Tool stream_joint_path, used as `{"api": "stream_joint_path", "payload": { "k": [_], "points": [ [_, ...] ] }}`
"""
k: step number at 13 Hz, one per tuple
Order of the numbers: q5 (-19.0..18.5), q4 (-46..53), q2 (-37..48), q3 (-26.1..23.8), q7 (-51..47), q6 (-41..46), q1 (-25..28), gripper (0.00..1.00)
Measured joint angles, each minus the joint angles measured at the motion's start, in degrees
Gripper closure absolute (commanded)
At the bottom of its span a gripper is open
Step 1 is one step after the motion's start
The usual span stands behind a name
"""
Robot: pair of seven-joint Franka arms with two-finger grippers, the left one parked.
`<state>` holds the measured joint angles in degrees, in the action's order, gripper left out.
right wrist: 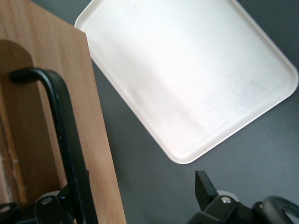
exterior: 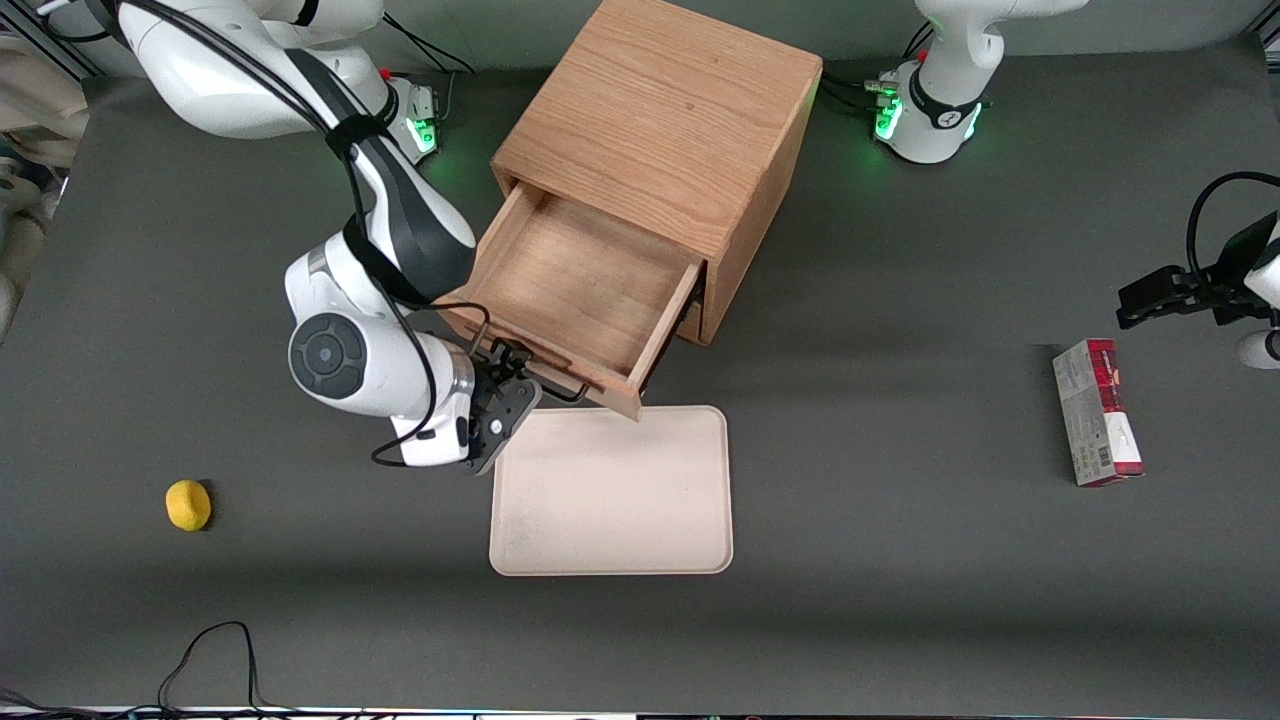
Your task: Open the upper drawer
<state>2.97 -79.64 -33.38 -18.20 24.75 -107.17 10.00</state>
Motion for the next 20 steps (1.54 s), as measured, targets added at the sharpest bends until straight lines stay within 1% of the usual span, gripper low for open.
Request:
{"api": "stream_joint_path", "payload": {
  "k": [2, 6, 10, 11, 12, 13, 14, 16, 17, 19, 20],
  "points": [
    [-0.50, 1.42, -0.77, 0.17, 0.00, 0.09, 0.11, 0.00],
    [-0.87, 5.06, -0.70, 2.44, -0.04, 0.31, 0.16, 0.00],
    [-0.63, 7.82, 1.22, 2.91, -3.60, 5.20, 0.31, 0.00],
    [0.16, 8.45, 2.52, 4.30, -4.85, 5.25, 0.31, 0.00],
    [2.01, 9.40, 4.07, 6.83, -6.24, 5.98, 0.31, 0.00],
    [3.63, 10.21, 6.14, 10.11, -7.73, 8.39, 0.20, 0.00],
    [4.33, 10.25, 8.60, 13.26, -10.65, 11.86, -0.10, 0.00],
    [4.35, 7.86, 13.63, 17.78, -20.27, 15.65, -0.57, 0.00],
    [3.46, 4.95, 16.21, 19.32, -23.74, 16.06, -0.59, 0.00],
    [0.88, -3.05, 21.74, 20.76, -27.01, 15.25, -0.54, 0.00],
    [0.40, -7.73, 24.97, 21.38, -27.96, 13.81, -0.48, 0.00]
  ]
}}
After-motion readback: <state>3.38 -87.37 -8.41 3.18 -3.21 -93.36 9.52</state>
